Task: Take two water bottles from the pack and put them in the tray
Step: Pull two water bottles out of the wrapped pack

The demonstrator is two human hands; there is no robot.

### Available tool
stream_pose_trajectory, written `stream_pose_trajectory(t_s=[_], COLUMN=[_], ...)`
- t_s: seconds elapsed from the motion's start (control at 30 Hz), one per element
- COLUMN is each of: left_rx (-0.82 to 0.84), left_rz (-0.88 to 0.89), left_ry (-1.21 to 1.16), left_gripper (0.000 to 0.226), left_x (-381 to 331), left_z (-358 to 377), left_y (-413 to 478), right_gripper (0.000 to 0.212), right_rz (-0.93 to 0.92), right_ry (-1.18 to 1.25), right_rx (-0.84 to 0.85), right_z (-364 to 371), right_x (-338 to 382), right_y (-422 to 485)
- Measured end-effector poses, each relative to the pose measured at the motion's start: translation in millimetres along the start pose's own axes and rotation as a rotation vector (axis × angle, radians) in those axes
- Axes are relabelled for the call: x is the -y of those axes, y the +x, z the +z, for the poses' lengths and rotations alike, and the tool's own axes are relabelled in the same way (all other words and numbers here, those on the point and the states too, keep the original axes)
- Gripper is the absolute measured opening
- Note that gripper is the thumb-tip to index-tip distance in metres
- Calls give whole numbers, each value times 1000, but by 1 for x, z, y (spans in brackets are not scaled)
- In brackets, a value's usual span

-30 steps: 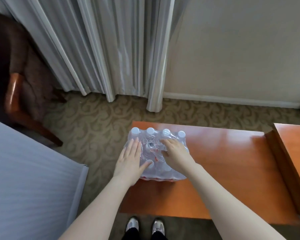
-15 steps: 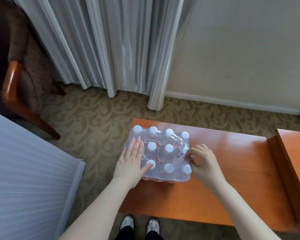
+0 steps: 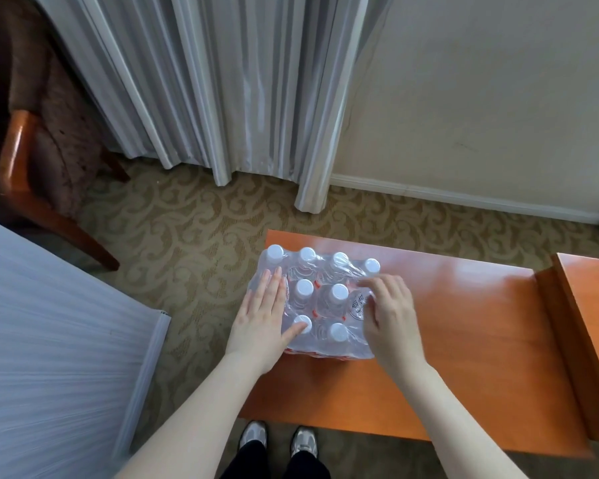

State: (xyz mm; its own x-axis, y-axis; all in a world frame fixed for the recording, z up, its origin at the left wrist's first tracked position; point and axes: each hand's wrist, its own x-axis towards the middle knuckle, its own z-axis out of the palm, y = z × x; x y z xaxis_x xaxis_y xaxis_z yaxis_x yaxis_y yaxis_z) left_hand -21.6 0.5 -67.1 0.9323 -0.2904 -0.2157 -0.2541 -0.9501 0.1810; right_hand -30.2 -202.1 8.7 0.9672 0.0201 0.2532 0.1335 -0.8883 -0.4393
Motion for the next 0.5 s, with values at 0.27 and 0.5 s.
stream_pose_trajectory(t_s=[0.27,0.5], left_rx=[18,17], left_rz=[-2,-3], left_ry=[44,26], left_gripper=[82,82], left_x=[-1,0], left_z=[-4,-3], left_y=[-1,0], right_gripper=[46,31], right_rz=[-214,-102], right_ry=[-498,-129], right_rx=[639,550], right_z=[76,77], right_x=[31,22], right_y=[47,50])
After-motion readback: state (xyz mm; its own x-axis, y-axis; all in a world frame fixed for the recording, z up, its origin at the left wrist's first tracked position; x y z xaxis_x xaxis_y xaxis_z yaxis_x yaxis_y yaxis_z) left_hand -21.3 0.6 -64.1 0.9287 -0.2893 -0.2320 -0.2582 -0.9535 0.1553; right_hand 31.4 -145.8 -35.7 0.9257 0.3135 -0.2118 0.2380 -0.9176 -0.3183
